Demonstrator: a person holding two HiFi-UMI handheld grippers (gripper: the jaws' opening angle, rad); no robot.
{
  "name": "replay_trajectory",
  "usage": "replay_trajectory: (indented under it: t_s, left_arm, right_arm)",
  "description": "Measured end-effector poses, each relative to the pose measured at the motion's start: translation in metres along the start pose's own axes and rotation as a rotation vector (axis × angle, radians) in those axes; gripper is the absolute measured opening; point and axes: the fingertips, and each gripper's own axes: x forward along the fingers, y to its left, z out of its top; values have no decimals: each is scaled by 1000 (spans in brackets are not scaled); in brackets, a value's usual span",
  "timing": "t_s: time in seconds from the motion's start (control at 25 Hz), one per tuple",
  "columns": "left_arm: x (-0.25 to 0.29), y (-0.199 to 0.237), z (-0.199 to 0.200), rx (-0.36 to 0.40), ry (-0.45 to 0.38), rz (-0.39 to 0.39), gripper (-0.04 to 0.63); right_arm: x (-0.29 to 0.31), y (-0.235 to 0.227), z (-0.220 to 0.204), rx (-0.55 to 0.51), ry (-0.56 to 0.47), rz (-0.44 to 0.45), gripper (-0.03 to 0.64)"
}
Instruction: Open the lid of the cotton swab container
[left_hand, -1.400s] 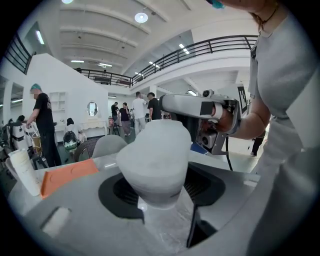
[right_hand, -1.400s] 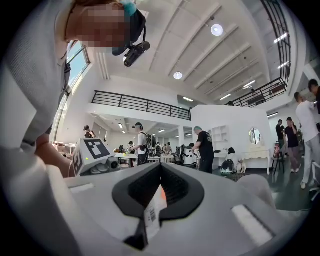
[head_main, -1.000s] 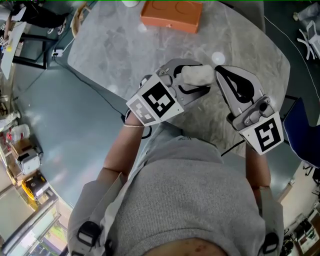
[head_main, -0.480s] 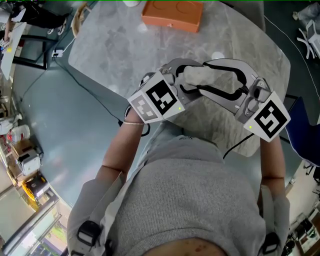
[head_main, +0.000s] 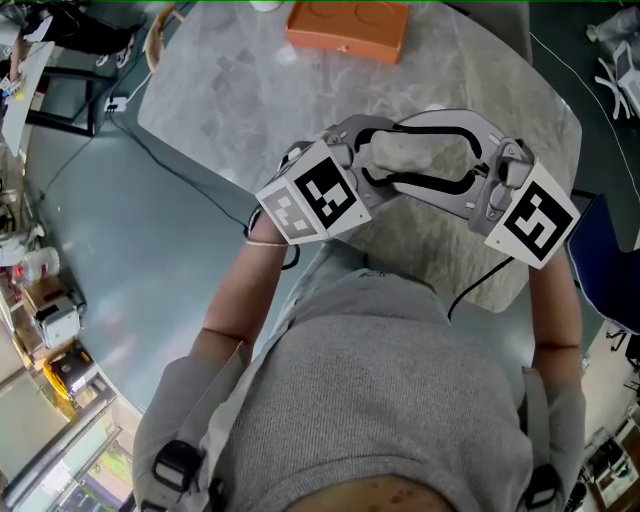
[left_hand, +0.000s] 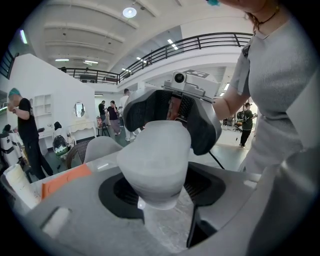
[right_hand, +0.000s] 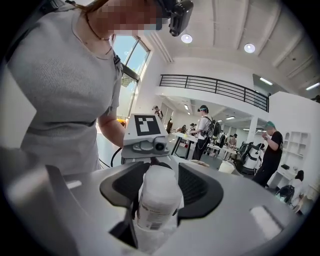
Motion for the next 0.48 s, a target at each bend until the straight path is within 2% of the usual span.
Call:
replay_trajectory:
  t_s: [0.48]
  left_arm:
    - [2,-2,-1,13,22,-13,241]
  right_arm:
    - [0,1,-3,36,-2,53,213]
